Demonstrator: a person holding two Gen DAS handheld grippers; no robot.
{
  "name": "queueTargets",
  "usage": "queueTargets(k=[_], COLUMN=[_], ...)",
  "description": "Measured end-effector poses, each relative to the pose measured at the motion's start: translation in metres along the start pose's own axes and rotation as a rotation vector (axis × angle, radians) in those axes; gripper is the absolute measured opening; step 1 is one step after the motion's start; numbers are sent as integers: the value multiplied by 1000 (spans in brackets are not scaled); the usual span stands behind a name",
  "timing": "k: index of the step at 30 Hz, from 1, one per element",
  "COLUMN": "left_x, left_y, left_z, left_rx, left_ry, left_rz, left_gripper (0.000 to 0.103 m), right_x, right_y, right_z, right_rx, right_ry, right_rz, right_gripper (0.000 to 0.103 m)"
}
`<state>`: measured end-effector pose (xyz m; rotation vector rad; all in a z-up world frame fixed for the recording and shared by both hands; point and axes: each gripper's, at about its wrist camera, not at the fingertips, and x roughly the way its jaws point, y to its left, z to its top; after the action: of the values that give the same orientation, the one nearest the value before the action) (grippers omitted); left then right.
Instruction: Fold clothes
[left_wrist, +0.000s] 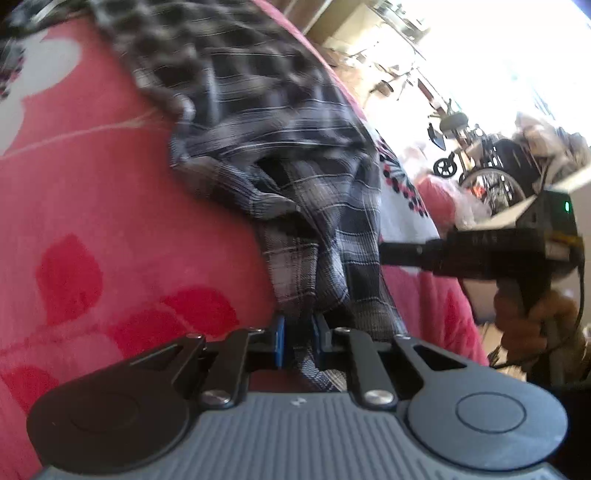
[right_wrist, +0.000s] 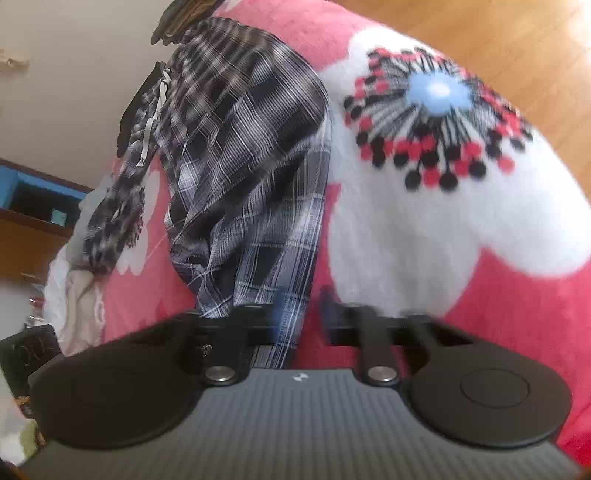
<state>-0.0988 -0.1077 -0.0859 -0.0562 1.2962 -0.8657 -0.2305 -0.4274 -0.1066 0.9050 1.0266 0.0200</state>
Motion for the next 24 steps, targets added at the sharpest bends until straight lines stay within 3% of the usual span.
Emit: queueTargets(k=[1,10,14,15,18,19,21,22,23,24], left_x=[0,-9,0,2,6,8,12,15,18,21], left_y=[2,28,36,37,33,30,24,22,21,20], left_z=[0,-1,2,3,6,7,7,6,5,4], left_rx=[-9,-116,-172,-174,-154,-136,-102,-88,-84,-88], left_ry=[-3,34,85,95,119,128,141,146,152,163], left_rz=[2,-11,-59,-71,-91,-100,-107,-105,-99,-93], left_gripper=[2,2,3,3,22,29,30,25,6,4], right_x=[-4,-38,-34,-29,-9,-1,12,16,17,18], right_y=[1,7,-6,-10,-8,-6,2,8,15,21], right_z=[2,15,28,31,35,35,32,30,28,27], right_rx=[-16,-164,-70,-23,45,52,42,8,-40,-77], right_ry=[-8,-78,-42,-23,4,21,56,66,67,75], right_rz=[-14,-139,-57,-25,6,13,23,13,-6,-20], right_gripper=[0,0,3,6,39,43,43,42,36,3])
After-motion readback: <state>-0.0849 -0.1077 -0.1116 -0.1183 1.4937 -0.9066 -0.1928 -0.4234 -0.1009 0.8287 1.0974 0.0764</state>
